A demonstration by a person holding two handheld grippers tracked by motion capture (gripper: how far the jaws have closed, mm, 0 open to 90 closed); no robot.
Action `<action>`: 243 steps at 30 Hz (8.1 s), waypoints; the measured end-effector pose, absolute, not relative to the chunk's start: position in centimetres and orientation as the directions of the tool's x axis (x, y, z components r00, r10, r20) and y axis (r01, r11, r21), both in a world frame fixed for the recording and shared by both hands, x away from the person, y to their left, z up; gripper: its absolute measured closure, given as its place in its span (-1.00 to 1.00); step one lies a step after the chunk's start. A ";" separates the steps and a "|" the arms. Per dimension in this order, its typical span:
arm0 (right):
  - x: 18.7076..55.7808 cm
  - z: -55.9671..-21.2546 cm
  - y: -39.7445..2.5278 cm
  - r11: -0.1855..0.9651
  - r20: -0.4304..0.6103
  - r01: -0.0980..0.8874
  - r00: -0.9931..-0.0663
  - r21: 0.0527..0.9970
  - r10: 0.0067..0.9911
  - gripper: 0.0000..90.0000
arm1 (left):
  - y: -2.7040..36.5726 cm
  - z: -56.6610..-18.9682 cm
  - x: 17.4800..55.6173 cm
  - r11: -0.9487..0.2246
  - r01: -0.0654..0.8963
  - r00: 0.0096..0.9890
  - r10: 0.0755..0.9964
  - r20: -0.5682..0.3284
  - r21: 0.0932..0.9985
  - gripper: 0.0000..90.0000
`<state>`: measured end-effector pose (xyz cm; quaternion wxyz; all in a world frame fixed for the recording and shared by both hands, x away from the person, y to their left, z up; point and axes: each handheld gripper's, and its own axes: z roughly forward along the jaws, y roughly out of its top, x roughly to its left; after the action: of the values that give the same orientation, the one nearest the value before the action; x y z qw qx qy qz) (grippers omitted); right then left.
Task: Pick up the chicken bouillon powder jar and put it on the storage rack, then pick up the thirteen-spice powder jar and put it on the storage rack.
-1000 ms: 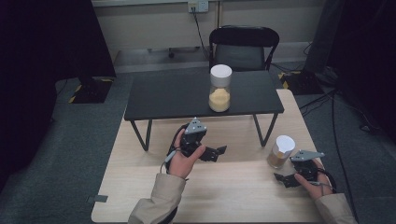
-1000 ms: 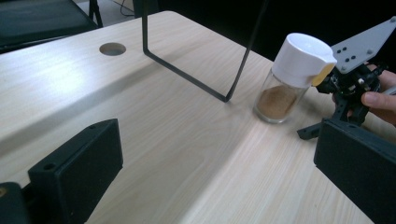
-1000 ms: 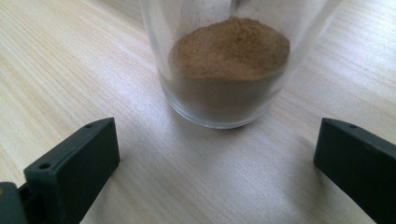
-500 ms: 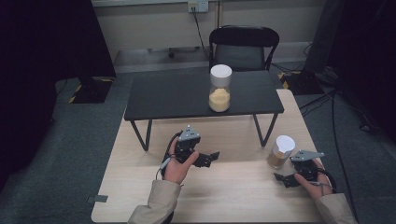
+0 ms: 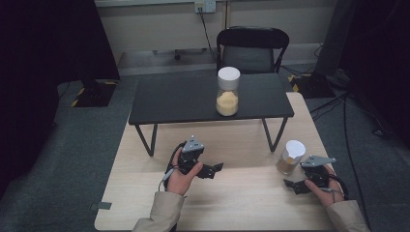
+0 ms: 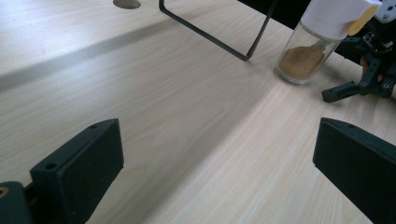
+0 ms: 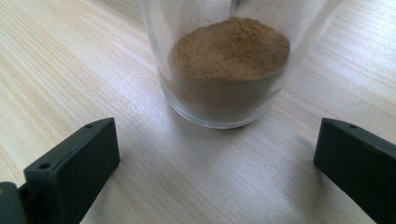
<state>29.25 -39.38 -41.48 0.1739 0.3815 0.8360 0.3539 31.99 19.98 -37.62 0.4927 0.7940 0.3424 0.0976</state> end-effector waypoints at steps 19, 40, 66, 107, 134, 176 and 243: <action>29.3 -41.5 -39.4 0.458 -0.021 0.515 -0.648 0.725 0.761 -1.00 | 21.1 -39.6 30.9 -0.290 0.458 0.741 0.647 -0.180 0.840 -0.97; 29.2 -41.5 -39.4 0.458 -0.021 0.515 -0.648 0.725 0.761 -1.00 | 23.3 -41.7 29.5 -0.276 0.490 0.712 0.673 -0.198 0.827 -0.97; 29.3 -41.5 -39.4 0.458 -0.021 0.515 -0.649 0.725 0.761 -1.00 | 24.7 -41.8 28.3 -0.366 0.535 0.673 0.729 -0.123 0.762 -0.96; 29.3 -41.4 -39.4 0.460 -0.021 0.516 -0.649 0.723 0.760 -1.00 | 24.1 -41.9 26.8 -0.429 0.534 0.626 0.780 0.001 0.729 -1.00; 29.3 -39.9 -39.3 0.402 -0.007 0.501 -0.619 0.766 0.785 -0.97 | 24.0 -41.9 26.8 -0.430 0.533 0.627 0.779 0.002 0.729 -1.00; 30.5 -38.2 -37.0 0.402 -0.016 0.360 -0.728 0.842 0.685 -0.31 | 24.0 -41.9 26.8 -0.431 0.532 0.627 0.779 0.002 0.729 -1.00; 36.1 -20.5 -28.6 0.504 -0.027 0.275 -0.859 0.819 0.512 -0.31 | 24.0 -41.9 26.8 -0.430 0.533 0.627 0.779 0.001 0.729 -1.00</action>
<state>36.15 -28.61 -20.46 0.1341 0.2295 0.8567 0.4421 26.84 23.98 -41.90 0.3578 0.8280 0.3960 0.1720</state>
